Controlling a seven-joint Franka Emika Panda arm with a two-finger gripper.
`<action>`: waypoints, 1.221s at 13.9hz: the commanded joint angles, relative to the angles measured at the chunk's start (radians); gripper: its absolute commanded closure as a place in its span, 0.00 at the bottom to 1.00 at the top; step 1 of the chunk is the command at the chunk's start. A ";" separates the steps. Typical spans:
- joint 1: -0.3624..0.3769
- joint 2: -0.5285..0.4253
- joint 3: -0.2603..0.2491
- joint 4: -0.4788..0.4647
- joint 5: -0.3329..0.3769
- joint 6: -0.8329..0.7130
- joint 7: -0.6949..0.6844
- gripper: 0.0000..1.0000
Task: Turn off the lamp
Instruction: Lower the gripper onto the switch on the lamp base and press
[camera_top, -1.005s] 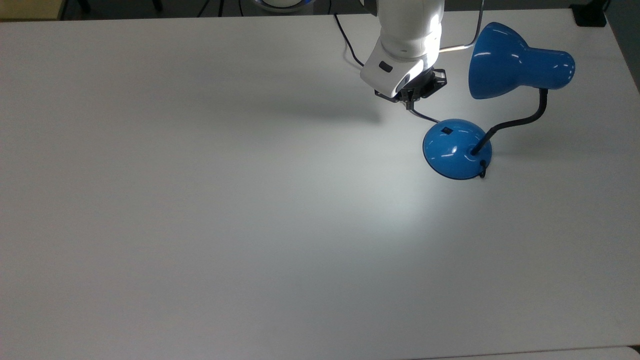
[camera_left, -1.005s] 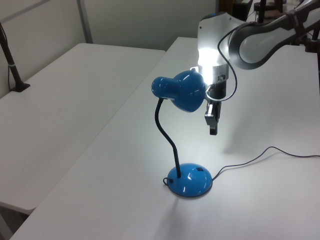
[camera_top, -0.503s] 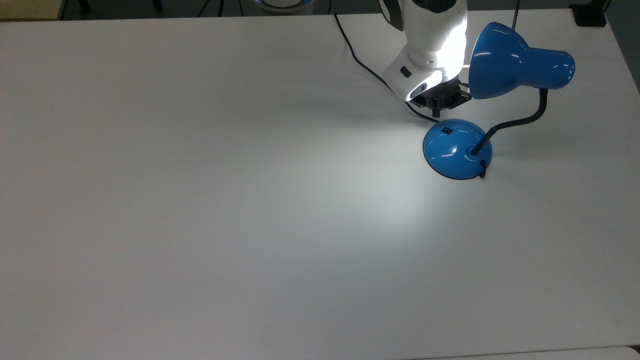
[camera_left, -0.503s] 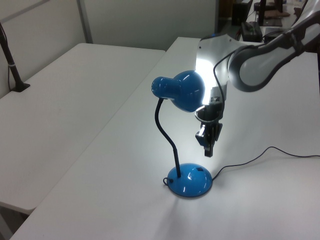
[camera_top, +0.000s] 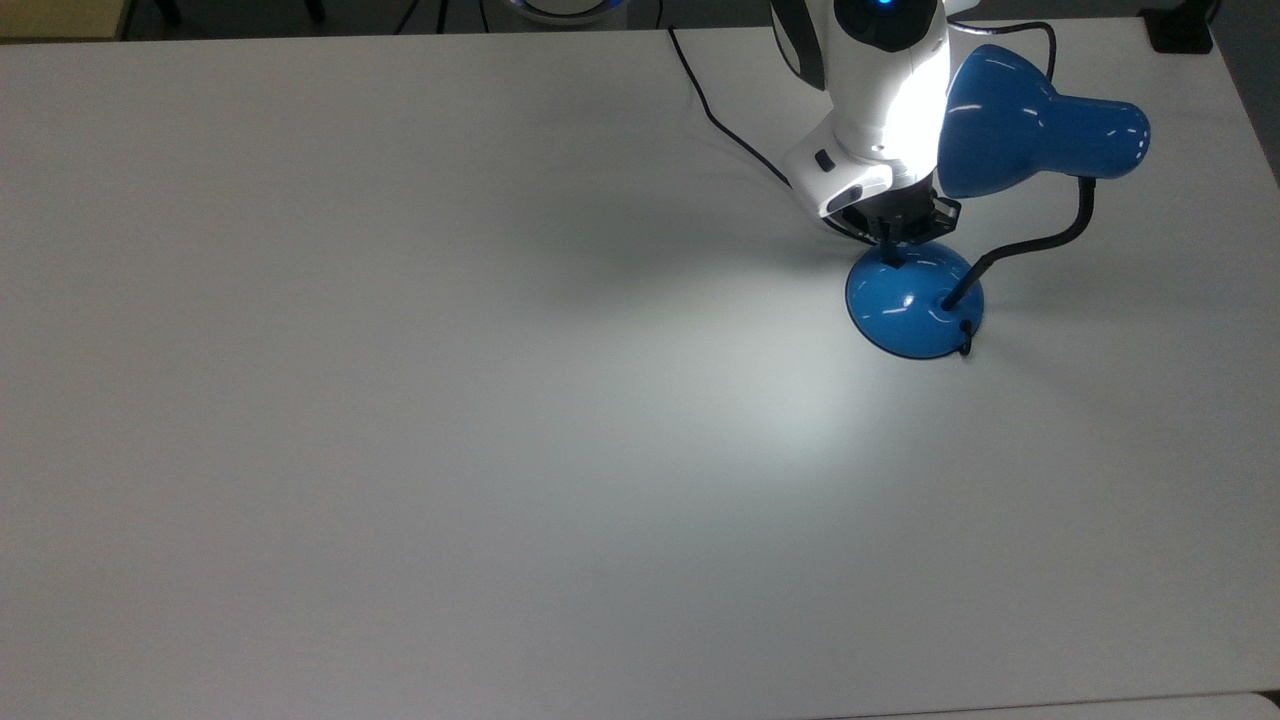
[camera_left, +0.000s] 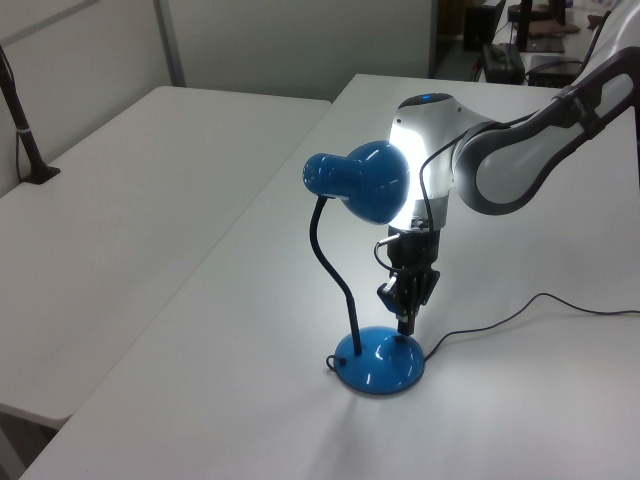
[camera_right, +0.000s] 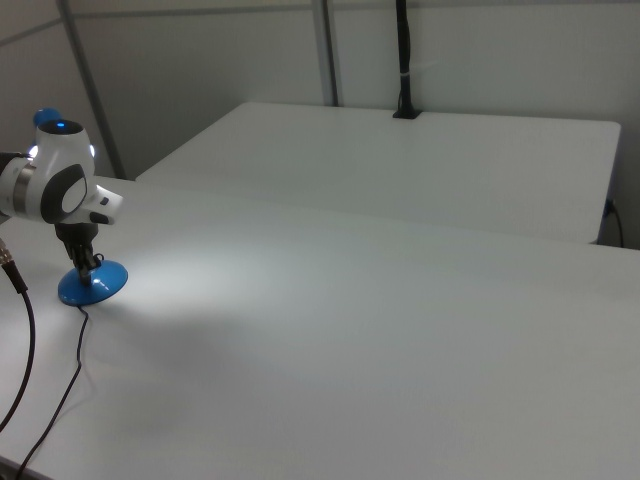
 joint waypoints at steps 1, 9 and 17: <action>0.020 0.013 -0.007 -0.012 0.019 0.047 0.016 1.00; 0.024 0.046 -0.005 -0.015 0.014 0.055 0.015 1.00; 0.018 0.046 -0.007 -0.048 0.000 0.041 0.010 1.00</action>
